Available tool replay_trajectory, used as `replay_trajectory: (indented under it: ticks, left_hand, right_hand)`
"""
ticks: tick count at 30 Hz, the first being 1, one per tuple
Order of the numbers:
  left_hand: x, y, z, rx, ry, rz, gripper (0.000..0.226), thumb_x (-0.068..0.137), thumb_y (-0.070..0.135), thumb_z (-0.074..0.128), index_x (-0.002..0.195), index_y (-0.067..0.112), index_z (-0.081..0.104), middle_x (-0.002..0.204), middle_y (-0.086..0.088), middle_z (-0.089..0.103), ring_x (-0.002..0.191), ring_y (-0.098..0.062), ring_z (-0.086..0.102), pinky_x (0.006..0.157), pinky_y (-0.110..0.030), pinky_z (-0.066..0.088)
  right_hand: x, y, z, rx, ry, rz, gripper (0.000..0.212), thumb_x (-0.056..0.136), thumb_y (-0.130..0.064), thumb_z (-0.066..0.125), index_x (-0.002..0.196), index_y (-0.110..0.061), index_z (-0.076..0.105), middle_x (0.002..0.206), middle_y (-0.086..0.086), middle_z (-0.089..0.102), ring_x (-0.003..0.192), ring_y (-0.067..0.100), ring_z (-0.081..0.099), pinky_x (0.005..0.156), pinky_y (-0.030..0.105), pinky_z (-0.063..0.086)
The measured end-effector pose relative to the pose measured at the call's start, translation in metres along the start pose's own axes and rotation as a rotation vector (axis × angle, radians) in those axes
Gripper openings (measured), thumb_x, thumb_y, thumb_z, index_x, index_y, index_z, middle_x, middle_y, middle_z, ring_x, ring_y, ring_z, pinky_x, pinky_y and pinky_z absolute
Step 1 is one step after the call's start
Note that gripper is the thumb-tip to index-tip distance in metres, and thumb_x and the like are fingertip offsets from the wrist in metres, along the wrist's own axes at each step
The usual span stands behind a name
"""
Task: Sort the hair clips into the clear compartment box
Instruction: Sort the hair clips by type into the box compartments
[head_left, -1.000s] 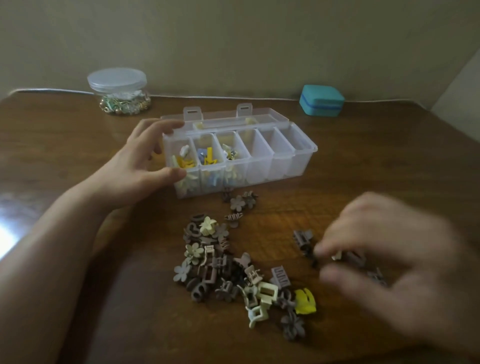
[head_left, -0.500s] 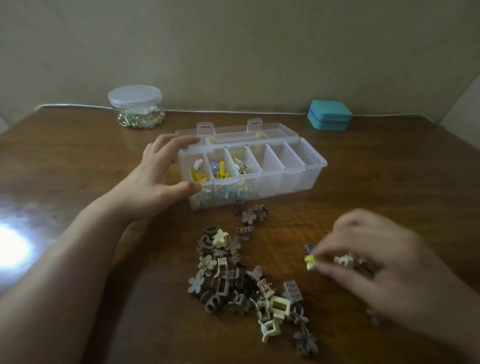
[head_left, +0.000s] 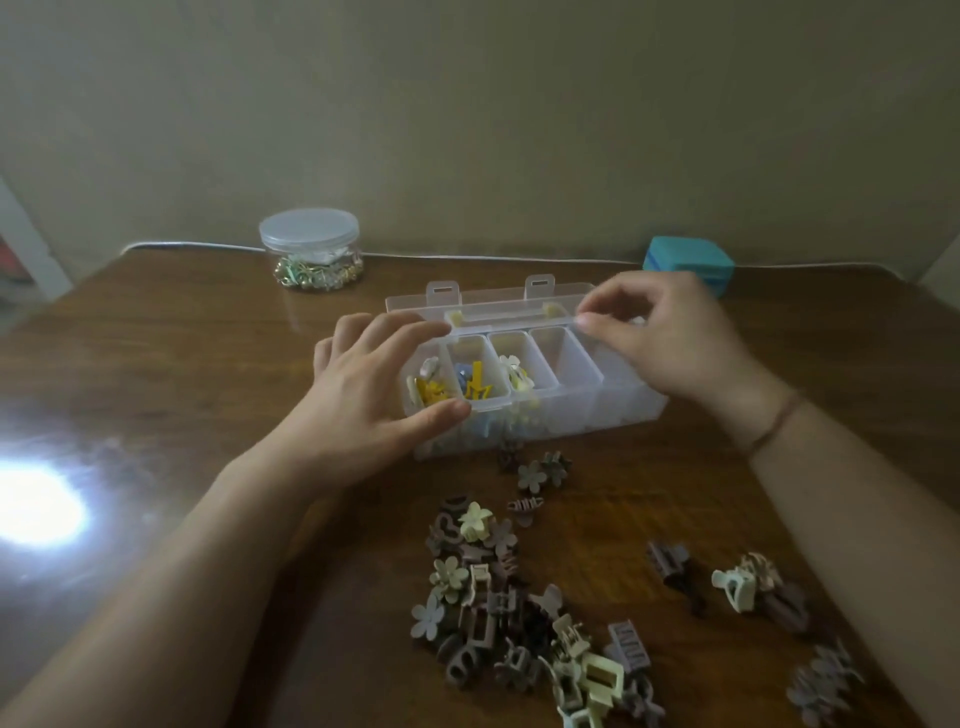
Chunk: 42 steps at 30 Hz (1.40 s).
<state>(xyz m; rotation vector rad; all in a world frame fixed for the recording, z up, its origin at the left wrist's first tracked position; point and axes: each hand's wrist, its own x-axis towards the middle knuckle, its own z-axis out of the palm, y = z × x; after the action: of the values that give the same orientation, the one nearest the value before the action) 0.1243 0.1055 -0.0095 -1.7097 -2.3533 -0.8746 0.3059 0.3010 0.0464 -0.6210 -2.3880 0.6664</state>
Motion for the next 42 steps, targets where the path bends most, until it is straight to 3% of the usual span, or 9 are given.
replay_trajectory:
  ticks: [4, 11, 14, 18, 23, 27, 32, 38, 42]
  left_hand:
    - [0.0, 0.003, 0.002, -0.022, 0.006, 0.011, 0.074, 0.077, 0.076, 0.041, 0.14, 0.036, 0.042, 0.143, 0.016, 0.042, 0.137, -0.013, 0.021, 0.107, -0.043, 0.02]
    - [0.001, 0.005, 0.003, -0.054, 0.032, -0.02, 0.071, 0.075, 0.075, 0.049, 0.137, 0.039, 0.044, 0.139, 0.019, 0.046, 0.137, -0.015, 0.025, 0.108, -0.047, 0.025]
    - [-0.001, 0.003, -0.002, -0.144, 0.024, -0.021, 0.071, 0.069, 0.074, 0.056, 0.134, 0.046, 0.043, 0.128, 0.046, 0.036, 0.136, -0.011, 0.027, 0.11, -0.05, 0.028]
    - [-0.003, -0.004, -0.011, -0.237, 0.019, -0.046, 0.076, 0.064, 0.07, 0.063, 0.133, 0.044, 0.046, 0.119, 0.055, 0.034, 0.134, -0.009, 0.032, 0.112, -0.049, 0.03]
    - [-0.005, -0.004, -0.012, -0.109, 0.017, -0.001, 0.071, 0.072, 0.068, 0.052, 0.137, 0.04, 0.044, 0.137, 0.02, 0.045, 0.136, -0.014, 0.026, 0.111, -0.052, 0.024]
    - [-0.003, 0.008, -0.006, 0.067, 0.054, 0.034, 0.075, 0.077, 0.076, 0.043, 0.139, 0.034, 0.045, 0.146, 0.012, 0.042, 0.139, -0.018, 0.025, 0.11, -0.045, 0.021]
    - [-0.001, 0.019, 0.0, 0.164, 0.04, 0.03, 0.075, 0.081, 0.077, 0.039, 0.137, 0.028, 0.048, 0.14, 0.007, 0.053, 0.136, -0.02, 0.038, 0.108, -0.045, 0.031]
    - [0.0, 0.019, 0.001, 0.105, 0.039, 0.015, 0.072, 0.08, 0.074, 0.044, 0.133, 0.027, 0.052, 0.136, 0.007, 0.055, 0.133, -0.018, 0.04, 0.108, -0.048, 0.035]
    - [0.001, 0.018, 0.0, 0.087, 0.042, 0.016, 0.071, 0.078, 0.073, 0.047, 0.133, 0.027, 0.052, 0.135, 0.008, 0.056, 0.133, -0.017, 0.04, 0.108, -0.048, 0.036]
  right_hand:
    - [-0.021, 0.01, -0.033, 0.022, -0.092, -0.059, 0.009, 0.082, -0.029, 0.069, 0.091, -0.028, 0.071, 0.085, -0.012, 0.069, 0.082, 0.001, 0.063, 0.065, 0.016, 0.049]
    - [-0.052, 0.002, -0.06, -0.229, -0.985, 0.056, 0.033, 0.071, -0.05, 0.073, 0.102, -0.051, 0.06, 0.1, -0.032, 0.058, 0.093, -0.011, 0.056, 0.075, 0.017, 0.052]
    - [-0.06, -0.007, -0.047, -0.426, -1.111, 0.062, 0.037, 0.075, -0.051, 0.074, 0.107, -0.053, 0.055, 0.1, -0.023, 0.06, 0.091, -0.002, 0.057, 0.08, 0.028, 0.054]
    - [-0.064, -0.011, -0.035, -0.533, -1.085, -0.03, 0.03, 0.081, -0.049, 0.069, 0.107, -0.05, 0.055, 0.1, -0.021, 0.059, 0.09, 0.0, 0.055, 0.081, 0.028, 0.053]
    - [-0.06, -0.006, -0.04, -0.349, -0.948, -0.119, 0.03, 0.085, -0.049, 0.062, 0.112, -0.056, 0.052, 0.109, -0.03, 0.056, 0.101, -0.008, 0.054, 0.083, 0.022, 0.052]
    - [-0.053, -0.003, -0.041, -0.126, -0.64, -0.174, 0.028, 0.076, -0.055, 0.059, 0.104, -0.054, 0.057, 0.094, -0.028, 0.061, 0.094, -0.015, 0.055, 0.07, 0.006, 0.047]
    - [-0.042, -0.002, -0.017, 0.059, -0.124, -0.151, 0.032, 0.076, -0.047, 0.066, 0.107, -0.042, 0.062, 0.097, -0.023, 0.065, 0.092, -0.002, 0.059, 0.071, 0.007, 0.045]
    - [-0.032, 0.008, 0.0, -0.069, -0.101, -0.131, 0.04, 0.082, -0.048, 0.061, 0.119, -0.031, 0.063, 0.114, -0.014, 0.062, 0.112, 0.004, 0.052, 0.091, 0.024, 0.044]
    - [-0.043, 0.009, -0.014, -0.029, -0.085, -0.253, 0.029, 0.083, -0.04, 0.062, 0.11, -0.03, 0.064, 0.095, -0.018, 0.065, 0.089, -0.003, 0.058, 0.069, 0.007, 0.044]
